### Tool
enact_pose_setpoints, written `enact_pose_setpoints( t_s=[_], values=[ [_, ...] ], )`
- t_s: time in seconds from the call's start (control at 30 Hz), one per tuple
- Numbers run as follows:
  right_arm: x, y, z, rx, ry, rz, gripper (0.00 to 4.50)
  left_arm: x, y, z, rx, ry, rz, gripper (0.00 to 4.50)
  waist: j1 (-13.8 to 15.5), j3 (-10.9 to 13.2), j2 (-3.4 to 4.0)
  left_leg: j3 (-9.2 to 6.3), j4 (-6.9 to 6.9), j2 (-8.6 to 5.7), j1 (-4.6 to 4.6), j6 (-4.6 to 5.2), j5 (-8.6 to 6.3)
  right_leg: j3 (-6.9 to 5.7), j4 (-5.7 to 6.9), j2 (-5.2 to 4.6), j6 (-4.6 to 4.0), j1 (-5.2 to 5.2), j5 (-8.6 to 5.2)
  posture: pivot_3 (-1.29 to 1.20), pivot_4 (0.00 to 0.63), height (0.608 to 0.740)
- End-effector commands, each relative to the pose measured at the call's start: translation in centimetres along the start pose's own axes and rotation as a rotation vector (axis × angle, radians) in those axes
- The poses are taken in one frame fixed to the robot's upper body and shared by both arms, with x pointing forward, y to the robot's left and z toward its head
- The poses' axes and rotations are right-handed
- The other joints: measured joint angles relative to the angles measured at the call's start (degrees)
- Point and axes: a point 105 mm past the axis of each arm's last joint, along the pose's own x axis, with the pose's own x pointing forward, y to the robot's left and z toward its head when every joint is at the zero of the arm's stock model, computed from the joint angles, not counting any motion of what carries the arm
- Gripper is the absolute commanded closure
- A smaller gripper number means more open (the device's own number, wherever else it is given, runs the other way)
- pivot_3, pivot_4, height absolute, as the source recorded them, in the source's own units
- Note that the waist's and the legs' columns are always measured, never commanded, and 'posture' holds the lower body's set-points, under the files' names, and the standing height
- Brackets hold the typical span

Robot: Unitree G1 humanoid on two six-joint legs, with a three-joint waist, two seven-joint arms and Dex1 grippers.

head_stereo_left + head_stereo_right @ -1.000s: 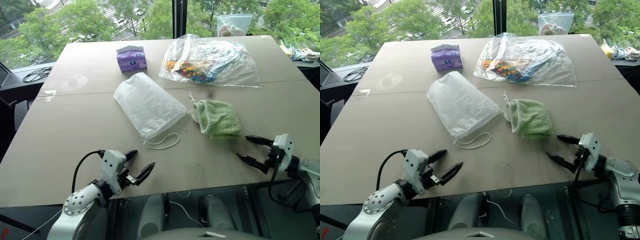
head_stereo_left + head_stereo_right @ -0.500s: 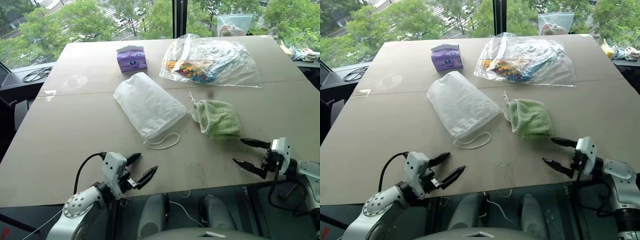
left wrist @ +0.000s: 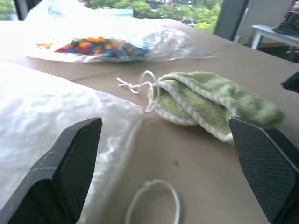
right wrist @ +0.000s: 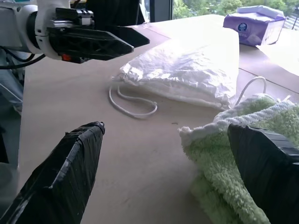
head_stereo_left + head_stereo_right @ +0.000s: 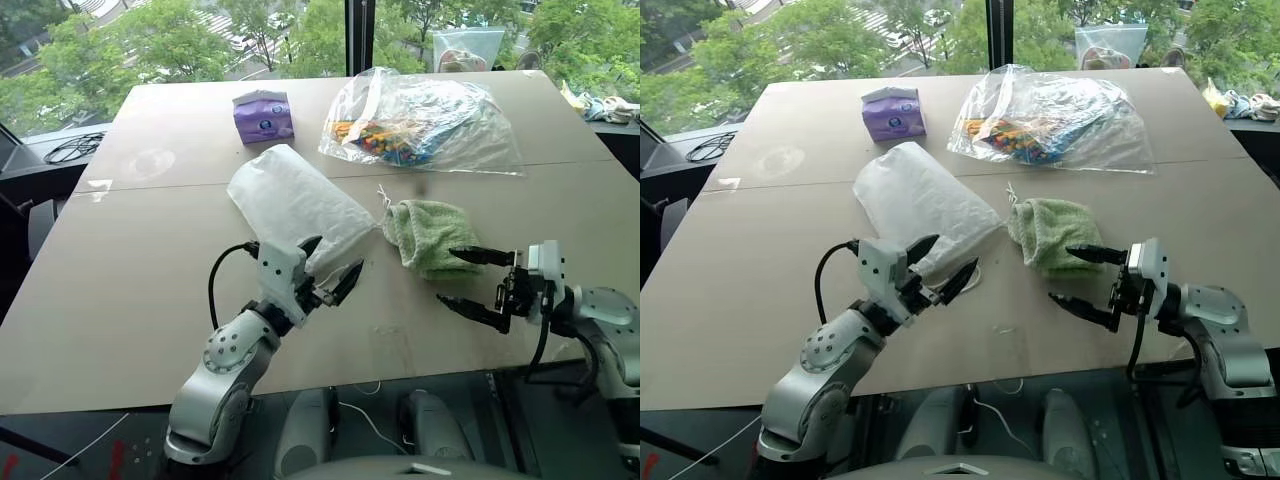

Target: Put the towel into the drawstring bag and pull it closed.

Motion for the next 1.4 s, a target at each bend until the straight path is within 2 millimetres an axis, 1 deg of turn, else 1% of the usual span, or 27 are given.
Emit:
enact_pose_setpoints(
  t_s=[0.03,0.17,0.23,0.3,0.4,0.5,0.6,0.8,0.93,1.1,1.27,1.37,1.4],
  values=[
    [0.5,0.0,1.2,-0.037,-0.026,0.004,0.00,0.8,0.7,-1.1,0.201,0.063,0.079,0.02,0.00,0.01,-0.01,0.01,0.00,0.00,0.00,0.00,0.00,0.00,0.00,0.00,0.02,0.00,-0.01,0.00,0.150,0.740],
    [0.6,0.0,1.5,-0.043,-0.029,-0.004,0.00,1.9,0.4,-1.9,0.369,0.091,0.076,0.02,-0.01,0.02,-0.03,0.01,0.01,0.00,-0.02,-0.06,-0.04,0.00,0.00,-0.04,0.09,-0.04,-0.05,0.00,0.150,0.740],
    [0.7,-0.1,1.6,-0.046,-0.031,-0.011,0.00,2.4,0.5,-2.2,0.402,0.101,0.085,0.02,0.00,0.02,-0.03,0.00,0.01,0.01,-0.02,-0.10,-0.06,-0.01,0.00,-0.05,0.08,-0.04,-0.04,0.00,0.150,0.740],
    [0.7,-0.1,1.8,-0.050,-0.033,-0.019,0.00,2.9,0.6,-2.4,0.473,0.105,0.082,0.02,-0.02,0.02,-0.04,0.00,0.01,0.02,-0.02,-0.10,-0.06,-0.01,0.00,-0.05,0.07,-0.05,-0.04,0.00,0.150,0.740],
    [0.5,0.0,1.8,-0.053,-0.031,-0.026,0.00,3.2,1.0,-2.6,0.528,0.113,0.101,0.02,-0.03,0.02,-0.04,0.00,0.01,0.02,-0.02,-0.08,-0.05,-0.01,0.00,-0.05,0.04,-0.04,-0.02,0.00,0.150,0.740],
    [0.3,-0.1,1.8,-0.056,-0.023,-0.040,0.00,3.0,1.9,-2.6,0.551,0.132,0.179,0.02,-0.06,0.02,-0.04,0.01,0.01,0.02,-0.04,-0.04,-0.03,0.00,0.00,-0.05,-0.01,-0.04,0.01,0.00,0.150,0.740],
    [0.2,-0.1,1.8,-0.059,-0.020,-0.044,0.00,2.7,2.7,-2.5,0.615,0.130,0.232,0.02,-0.05,0.03,-0.04,0.00,0.00,0.03,-0.04,-0.01,-0.01,-0.01,0.00,-0.05,-0.01,-0.04,0.02,0.00,0.150,0.740],
    [0.3,0.2,1.7,-0.084,0.003,-0.030,0.00,2.2,4.1,-2.1,0.638,0.121,0.330,0.02,-0.05,0.03,-0.04,0.01,0.01,0.03,-0.03,-0.03,-0.02,-0.01,0.00,-0.06,0.00,-0.04,0.02,0.00,0.150,0.740],
    [0.1,0.2,1.8,-0.082,0.004,-0.034,0.00,2.2,4.5,-1.9,0.655,0.107,0.365,0.02,-0.03,0.03,-0.05,0.00,0.01,0.03,-0.04,-0.02,-0.01,-0.01,0.00,-0.07,-0.01,-0.03,0.02,0.00,0.150,0.740],
    [0.1,0.2,1.9,-0.084,0.006,-0.034,0.00,2.0,4.5,-2.7,0.666,0.118,0.373,0.02,-0.04,0.03,-0.05,0.01,0.01,0.03,-0.03,-0.01,-0.01,-0.01,0.00,-0.07,-0.01,-0.03,0.02,0.00,0.150,0.740],
    [0.3,0.1,1.9,-0.085,0.001,-0.039,0.00,1.8,5.8,-2.2,0.711,0.083,0.448,0.02,-0.03,0.03,-0.05,0.01,0.01,0.03,-0.03,-0.02,-0.01,-0.02,0.00,-0.06,-0.01,-0.03,0.03,0.00,0.150,0.740],
    [0.4,0.1,2.0,-0.087,-0.003,-0.043,0.00,1.8,6.2,-1.9,0.720,0.066,0.468,0.81,-0.03,0.03,-0.05,0.00,0.01,0.03,-0.03,-0.01,-0.01,-0.02,0.00,-0.06,-0.01,-0.03,0.03,0.00,0.150,0.740],
    [0.4,0.1,2.0,-0.088,-0.005,-0.045,0.00,1.8,6.2,-1.9,0.721,0.062,0.468,1.23,-0.04,0.03,-0.05,0.01,0.01,0.03,-0.03,-0.01,-0.01,-0.02,0.00,-0.07,-0.01,-0.03,0.03,0.00,0.150,0.740]
  ],
)
